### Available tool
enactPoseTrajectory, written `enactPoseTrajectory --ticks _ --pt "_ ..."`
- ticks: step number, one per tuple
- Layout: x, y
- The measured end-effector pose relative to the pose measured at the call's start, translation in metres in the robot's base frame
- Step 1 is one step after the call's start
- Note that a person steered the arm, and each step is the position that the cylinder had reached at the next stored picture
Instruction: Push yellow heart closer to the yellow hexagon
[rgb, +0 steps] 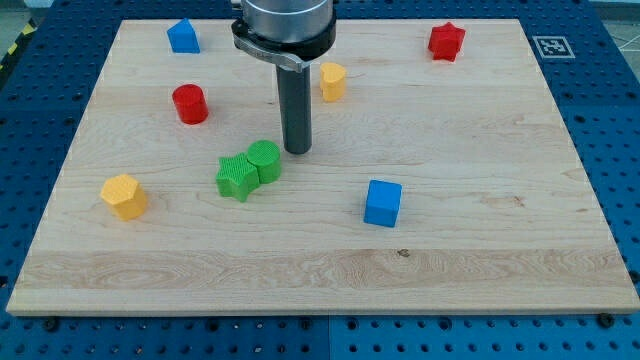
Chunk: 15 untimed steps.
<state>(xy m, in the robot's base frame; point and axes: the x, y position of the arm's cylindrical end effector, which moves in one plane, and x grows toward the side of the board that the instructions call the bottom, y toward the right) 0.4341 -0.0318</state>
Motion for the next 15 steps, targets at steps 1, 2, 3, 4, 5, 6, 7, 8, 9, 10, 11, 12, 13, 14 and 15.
enactPoseTrajectory --ticks 1,2,3,4,5,6,7,8,9,10,11,12,13,14,15 --pt "0.000 -0.004" --pt "-0.003 -0.031" --pt "-0.010 -0.040" --pt "-0.033 -0.030" --pt "-0.056 -0.008" --pt "-0.071 0.008" --pt "-0.070 0.047" --pt "-0.093 0.060" --pt "-0.132 0.067" --pt "-0.173 0.070" --pt "-0.186 0.027" --pt "-0.147 0.027" --pt "-0.113 0.076" --pt "-0.113 0.109" --pt "-0.091 0.093"
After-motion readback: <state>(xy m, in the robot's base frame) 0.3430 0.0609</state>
